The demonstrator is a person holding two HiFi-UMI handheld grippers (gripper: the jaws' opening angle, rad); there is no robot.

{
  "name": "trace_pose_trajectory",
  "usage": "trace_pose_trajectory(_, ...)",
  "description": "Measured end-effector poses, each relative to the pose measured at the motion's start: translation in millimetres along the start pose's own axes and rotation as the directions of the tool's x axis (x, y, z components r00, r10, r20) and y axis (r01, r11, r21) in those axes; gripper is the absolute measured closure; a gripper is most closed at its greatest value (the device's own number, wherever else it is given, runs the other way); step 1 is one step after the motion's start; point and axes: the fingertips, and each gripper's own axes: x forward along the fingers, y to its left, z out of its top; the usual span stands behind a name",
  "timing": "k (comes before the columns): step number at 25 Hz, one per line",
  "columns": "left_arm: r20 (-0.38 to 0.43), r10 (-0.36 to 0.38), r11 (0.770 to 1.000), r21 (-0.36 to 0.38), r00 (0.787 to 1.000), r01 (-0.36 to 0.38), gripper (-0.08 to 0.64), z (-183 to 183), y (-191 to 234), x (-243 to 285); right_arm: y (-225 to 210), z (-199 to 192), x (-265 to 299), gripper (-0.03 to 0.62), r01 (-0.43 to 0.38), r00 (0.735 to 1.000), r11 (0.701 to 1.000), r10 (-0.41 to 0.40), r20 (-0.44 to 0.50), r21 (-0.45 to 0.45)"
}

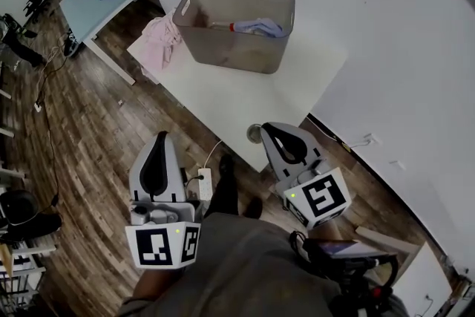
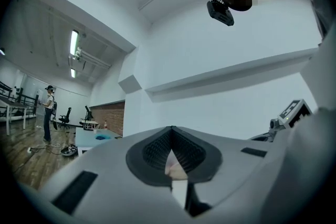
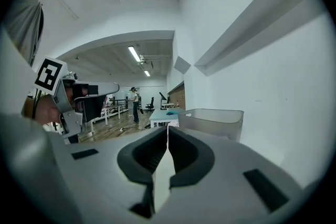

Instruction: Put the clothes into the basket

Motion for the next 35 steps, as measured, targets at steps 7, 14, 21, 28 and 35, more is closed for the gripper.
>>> trace_pose_trajectory(7,-0.006,0.018,1.0,-0.011,1.0,-0.018,0.552,-2.1,7.1,-5.3,10.1,-2.7,10.7,0.58,-0.034,0.999,0.999,0.035,-0.017,0.003)
trace_pose_trajectory(14,-0.009,0.05,0.998,-0.025,0.999,-0.05,0.552,-5.7,35.9,0.5,22.8,-1.0,45.7,0.58,-0.076,0.996,0.997,0.076,-0.038,0.004)
trace_pose_trajectory(21,-0.02,0.126,0.991,-0.039,0.992,-0.127,0.552,-13.9,105.4,12.5,44.2,4.9,111.8,0.58,-0.128,0.99,0.992,0.127,-0.057,-0.007)
trace_pose_trajectory(28,0.015,0.162,0.986,-0.041,0.987,-0.161,0.552,-7.1,180.4,21.8,78.9,29.0,188.4,0.58,-0.158,0.987,0.986,0.157,-0.03,-0.051)
trace_pose_trajectory(35,0.025,0.174,0.984,-0.053,0.984,-0.172,0.552,-6.2,226.6,24.1,100.2,40.9,235.7,0.58,-0.153,0.988,0.985,0.151,-0.028,-0.077)
